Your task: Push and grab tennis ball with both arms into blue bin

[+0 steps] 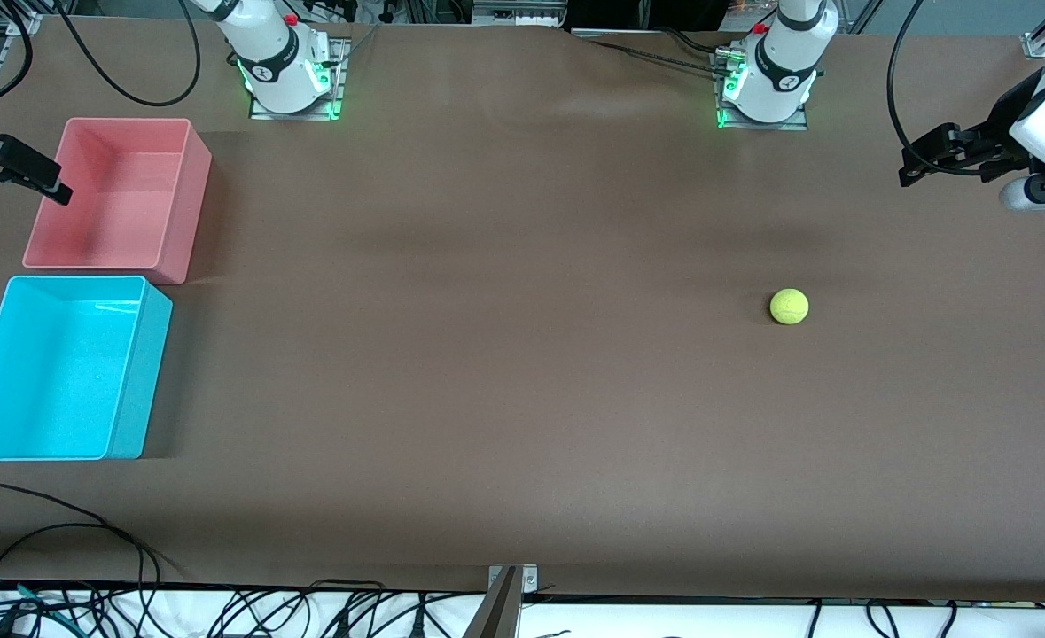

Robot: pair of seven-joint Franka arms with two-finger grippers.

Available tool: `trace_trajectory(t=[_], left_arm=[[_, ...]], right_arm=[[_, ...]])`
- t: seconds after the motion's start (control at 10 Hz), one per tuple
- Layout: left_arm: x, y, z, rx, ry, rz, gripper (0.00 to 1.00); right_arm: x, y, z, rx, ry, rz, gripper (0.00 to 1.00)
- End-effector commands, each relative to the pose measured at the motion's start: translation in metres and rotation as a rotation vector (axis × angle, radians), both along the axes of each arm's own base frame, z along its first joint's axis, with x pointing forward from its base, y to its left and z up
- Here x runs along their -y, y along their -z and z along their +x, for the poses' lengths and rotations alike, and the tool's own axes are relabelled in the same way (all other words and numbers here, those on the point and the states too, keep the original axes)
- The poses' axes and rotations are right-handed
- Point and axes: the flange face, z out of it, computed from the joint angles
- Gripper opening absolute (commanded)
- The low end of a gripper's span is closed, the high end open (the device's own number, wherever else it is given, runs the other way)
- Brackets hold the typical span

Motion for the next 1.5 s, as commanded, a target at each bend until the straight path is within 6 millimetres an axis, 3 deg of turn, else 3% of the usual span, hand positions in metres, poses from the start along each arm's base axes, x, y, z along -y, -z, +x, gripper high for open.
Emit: trace_trajectory(t=[0.0,1.4], left_arm=[[-0.0004,-0.0018,-0.0054,-0.004,-0.004,0.009,1.0],[0.0052,-0.0046,-0.0058,0.002,0.005,0.009,1.0]], right_arm=[[0.0052,-0.0075,-0.0036,0.002,0.005,0.012,1.0],[0.0025,-0.0074,-0.0036,0.0,0.002,0.009,1.0]])
